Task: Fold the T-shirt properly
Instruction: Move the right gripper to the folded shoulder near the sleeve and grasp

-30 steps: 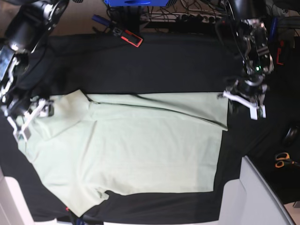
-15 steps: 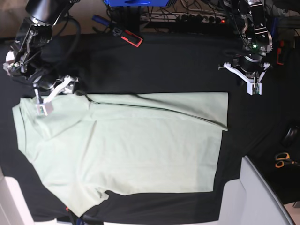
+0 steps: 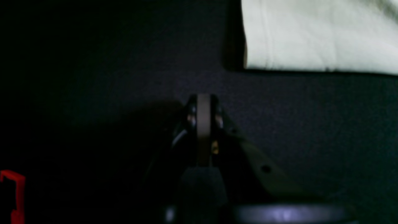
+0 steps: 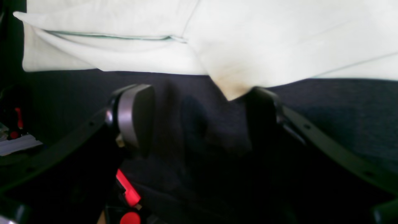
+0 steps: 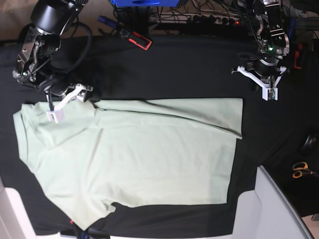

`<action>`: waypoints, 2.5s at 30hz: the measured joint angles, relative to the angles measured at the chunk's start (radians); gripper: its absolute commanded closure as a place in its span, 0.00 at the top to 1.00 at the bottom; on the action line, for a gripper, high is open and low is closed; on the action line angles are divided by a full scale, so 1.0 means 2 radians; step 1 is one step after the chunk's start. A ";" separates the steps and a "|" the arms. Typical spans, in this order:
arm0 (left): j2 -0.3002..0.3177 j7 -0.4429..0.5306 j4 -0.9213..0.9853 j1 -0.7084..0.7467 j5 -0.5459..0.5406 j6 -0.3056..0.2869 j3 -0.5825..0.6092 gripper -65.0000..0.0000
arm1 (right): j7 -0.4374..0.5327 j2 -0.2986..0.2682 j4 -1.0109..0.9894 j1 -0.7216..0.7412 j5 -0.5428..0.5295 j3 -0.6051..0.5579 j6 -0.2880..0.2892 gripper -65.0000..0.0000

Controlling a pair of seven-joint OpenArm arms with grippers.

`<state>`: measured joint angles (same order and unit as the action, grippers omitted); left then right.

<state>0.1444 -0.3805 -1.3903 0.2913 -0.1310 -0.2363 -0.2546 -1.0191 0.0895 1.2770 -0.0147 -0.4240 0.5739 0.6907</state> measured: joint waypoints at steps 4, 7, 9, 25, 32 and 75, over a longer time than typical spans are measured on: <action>0.000 0.000 0.000 0.000 0.000 0.000 0.000 0.00 | 0.010 0.000 -0.003 -0.001 0.000 0.000 -0.001 0.60; 0.000 0.000 0.000 0.000 0.000 0.000 0.000 0.00 | 0.009 0.000 -0.003 0.003 0.002 0.000 -0.001 0.39; 0.000 0.000 0.000 0.000 0.000 0.000 0.000 0.00 | 0.010 0.000 -0.003 0.007 0.001 0.000 -0.001 0.24; 0.000 0.000 0.000 0.000 0.000 0.000 0.000 0.00 | -0.023 -0.017 -0.002 0.049 0.002 -0.003 -0.001 0.00; -0.001 0.000 0.001 0.000 0.000 0.000 0.000 0.00 | -0.061 0.014 0.094 0.003 0.001 0.041 -0.012 0.41; 0.000 0.000 0.002 0.000 0.000 0.000 0.000 0.00 | -0.030 0.007 -0.013 0.005 -0.003 0.073 0.001 0.49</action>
<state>0.1444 -0.3801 -1.3869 0.2909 -0.1310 -0.2359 -0.2550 -1.0798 0.1032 1.2514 -0.0051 -0.4294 0.7193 0.6918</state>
